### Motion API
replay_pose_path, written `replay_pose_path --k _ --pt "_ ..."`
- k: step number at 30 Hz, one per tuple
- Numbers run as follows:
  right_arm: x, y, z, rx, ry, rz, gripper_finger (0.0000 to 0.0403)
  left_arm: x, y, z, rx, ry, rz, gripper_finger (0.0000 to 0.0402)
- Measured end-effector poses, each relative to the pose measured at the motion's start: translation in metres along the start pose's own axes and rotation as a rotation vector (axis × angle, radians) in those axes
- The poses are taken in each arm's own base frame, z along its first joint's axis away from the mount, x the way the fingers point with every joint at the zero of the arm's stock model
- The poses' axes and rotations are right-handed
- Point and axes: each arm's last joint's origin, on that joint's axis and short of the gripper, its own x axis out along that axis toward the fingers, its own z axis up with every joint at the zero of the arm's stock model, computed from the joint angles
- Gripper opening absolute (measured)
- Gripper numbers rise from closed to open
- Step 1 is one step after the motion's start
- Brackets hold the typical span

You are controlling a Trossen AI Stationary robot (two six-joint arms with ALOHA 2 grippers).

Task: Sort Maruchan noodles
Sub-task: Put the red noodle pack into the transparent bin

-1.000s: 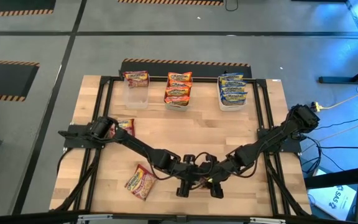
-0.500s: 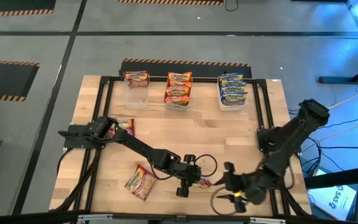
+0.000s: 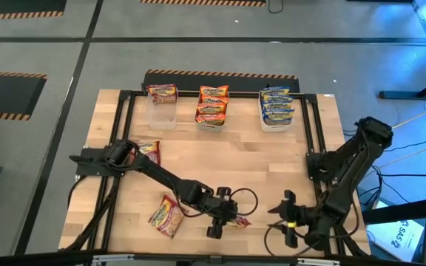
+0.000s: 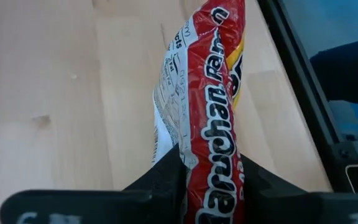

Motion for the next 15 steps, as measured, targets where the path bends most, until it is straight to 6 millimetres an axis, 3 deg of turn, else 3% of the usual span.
replay_pose_path --k 8,15 --pt "0.024 -0.030 -0.035 0.139 -0.034 -0.016 0.0204 -0.014 -0.001 0.006 0.001 -0.016 0.011 0.0069" --pt "0.031 -0.043 -0.045 0.165 -0.133 -0.025 0.0204 -0.047 0.000 0.013 0.025 -0.002 0.059 0.0069"
